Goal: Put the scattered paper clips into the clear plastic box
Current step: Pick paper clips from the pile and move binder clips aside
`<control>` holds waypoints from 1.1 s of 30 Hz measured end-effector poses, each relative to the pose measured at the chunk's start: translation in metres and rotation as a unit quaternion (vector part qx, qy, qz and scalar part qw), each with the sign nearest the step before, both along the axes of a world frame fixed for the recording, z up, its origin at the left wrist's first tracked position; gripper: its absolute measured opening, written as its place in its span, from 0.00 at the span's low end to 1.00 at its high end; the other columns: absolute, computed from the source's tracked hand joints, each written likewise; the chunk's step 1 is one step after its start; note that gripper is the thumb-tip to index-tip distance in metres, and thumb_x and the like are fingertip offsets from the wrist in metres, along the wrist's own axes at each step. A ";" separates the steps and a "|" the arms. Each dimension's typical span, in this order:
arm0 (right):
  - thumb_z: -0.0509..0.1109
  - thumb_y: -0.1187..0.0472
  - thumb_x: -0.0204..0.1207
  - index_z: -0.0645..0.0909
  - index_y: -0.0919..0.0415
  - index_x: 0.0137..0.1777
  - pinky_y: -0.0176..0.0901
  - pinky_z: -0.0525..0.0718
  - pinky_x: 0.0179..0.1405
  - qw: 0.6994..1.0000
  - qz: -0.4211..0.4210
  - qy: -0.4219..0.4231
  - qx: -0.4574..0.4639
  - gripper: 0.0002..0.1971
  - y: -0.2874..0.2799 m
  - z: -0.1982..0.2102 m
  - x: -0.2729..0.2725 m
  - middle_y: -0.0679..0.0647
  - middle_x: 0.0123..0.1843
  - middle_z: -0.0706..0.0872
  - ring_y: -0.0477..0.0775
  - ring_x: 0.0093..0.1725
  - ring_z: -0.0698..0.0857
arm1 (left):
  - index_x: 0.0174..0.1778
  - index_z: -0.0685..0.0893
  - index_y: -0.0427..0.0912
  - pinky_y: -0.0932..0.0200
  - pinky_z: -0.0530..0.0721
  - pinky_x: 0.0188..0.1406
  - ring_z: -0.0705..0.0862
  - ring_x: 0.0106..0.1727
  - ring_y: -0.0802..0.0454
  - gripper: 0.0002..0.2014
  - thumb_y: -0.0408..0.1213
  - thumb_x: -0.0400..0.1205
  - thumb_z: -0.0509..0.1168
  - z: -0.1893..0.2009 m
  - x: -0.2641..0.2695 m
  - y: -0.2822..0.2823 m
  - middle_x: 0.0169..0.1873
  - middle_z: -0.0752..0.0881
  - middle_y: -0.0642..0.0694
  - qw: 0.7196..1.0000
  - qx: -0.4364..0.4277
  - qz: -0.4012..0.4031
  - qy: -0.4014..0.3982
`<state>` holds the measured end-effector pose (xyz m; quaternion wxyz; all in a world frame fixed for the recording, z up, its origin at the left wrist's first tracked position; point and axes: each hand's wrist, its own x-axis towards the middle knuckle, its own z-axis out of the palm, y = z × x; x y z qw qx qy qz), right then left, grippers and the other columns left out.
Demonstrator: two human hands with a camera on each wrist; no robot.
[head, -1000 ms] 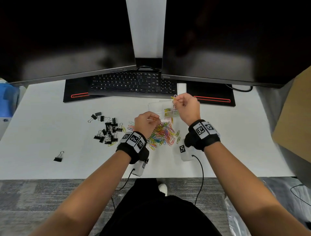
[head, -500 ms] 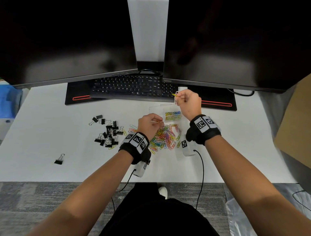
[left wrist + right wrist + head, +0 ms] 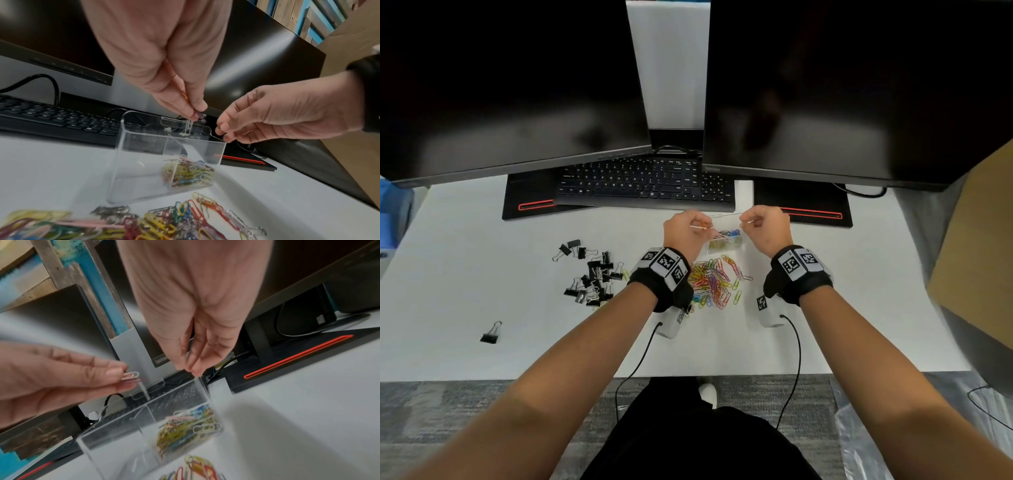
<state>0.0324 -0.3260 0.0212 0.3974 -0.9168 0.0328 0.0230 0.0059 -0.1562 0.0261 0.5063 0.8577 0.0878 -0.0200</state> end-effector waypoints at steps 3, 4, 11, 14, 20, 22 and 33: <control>0.71 0.67 0.75 0.87 0.64 0.50 0.32 0.77 0.44 1.000 -0.015 0.014 0.000 0.06 -0.003 -0.008 -0.011 0.57 0.50 0.90 0.47 0.40 0.80 | 0.55 0.85 0.40 0.70 0.81 0.45 0.88 0.47 0.52 0.13 0.33 0.75 0.74 0.001 0.006 -0.009 0.52 0.88 0.45 1.000 -0.001 -0.022 -0.003; 0.71 0.67 0.75 0.87 0.64 0.50 0.28 0.76 0.40 1.000 -0.017 0.016 -0.004 0.06 -0.004 -0.011 -0.015 0.57 0.50 0.89 0.46 0.38 0.80 | 0.58 0.84 0.39 0.69 0.81 0.48 0.88 0.51 0.50 0.15 0.31 0.75 0.73 0.001 0.007 -0.011 0.55 0.88 0.44 0.999 -0.001 -0.036 0.004; 0.70 0.69 0.74 0.86 0.64 0.48 0.29 0.76 0.39 1.000 -0.018 -0.009 0.007 0.06 -0.001 -0.024 -0.030 0.58 0.52 0.84 0.48 0.39 0.81 | 0.65 0.80 0.34 0.68 0.79 0.58 0.84 0.63 0.47 0.19 0.21 0.77 0.66 -0.011 0.003 -0.008 0.62 0.84 0.38 0.996 0.002 -0.080 0.032; 0.70 0.71 0.71 0.84 0.62 0.42 0.18 0.74 0.34 0.998 -0.034 -0.027 0.034 0.05 -0.002 -0.025 -0.037 0.58 0.43 0.83 0.48 0.37 0.78 | 0.60 0.83 0.36 0.68 0.80 0.56 0.86 0.60 0.49 0.16 0.21 0.77 0.66 -0.012 0.001 -0.003 0.59 0.86 0.42 0.998 0.022 -0.059 0.014; 0.72 0.66 0.70 0.83 0.66 0.47 0.42 0.81 0.51 0.989 0.066 0.081 -0.100 0.07 0.000 -0.048 -0.049 0.62 0.48 0.83 0.58 0.46 0.82 | 0.55 0.87 0.41 0.62 0.81 0.62 0.85 0.60 0.50 0.13 0.26 0.76 0.70 -0.021 -0.004 0.009 0.58 0.87 0.43 0.995 0.074 -0.062 0.012; 0.73 0.60 0.72 0.82 0.67 0.51 0.41 0.78 0.53 0.982 0.085 0.101 -0.133 0.12 0.005 -0.053 -0.048 0.64 0.55 0.79 0.61 0.51 0.81 | 0.55 0.87 0.41 0.60 0.81 0.64 0.85 0.61 0.48 0.13 0.26 0.76 0.70 -0.024 -0.005 0.010 0.58 0.87 0.42 0.994 0.087 -0.067 0.014; 0.71 0.68 0.74 0.88 0.69 0.48 0.42 0.79 0.49 0.985 0.053 0.095 -0.136 0.06 0.024 -0.062 -0.045 0.66 0.54 0.85 0.63 0.53 0.85 | 0.61 0.86 0.45 0.63 0.73 0.68 0.81 0.66 0.51 0.16 0.29 0.78 0.67 -0.023 -0.009 0.013 0.62 0.85 0.47 0.979 0.166 -0.119 0.002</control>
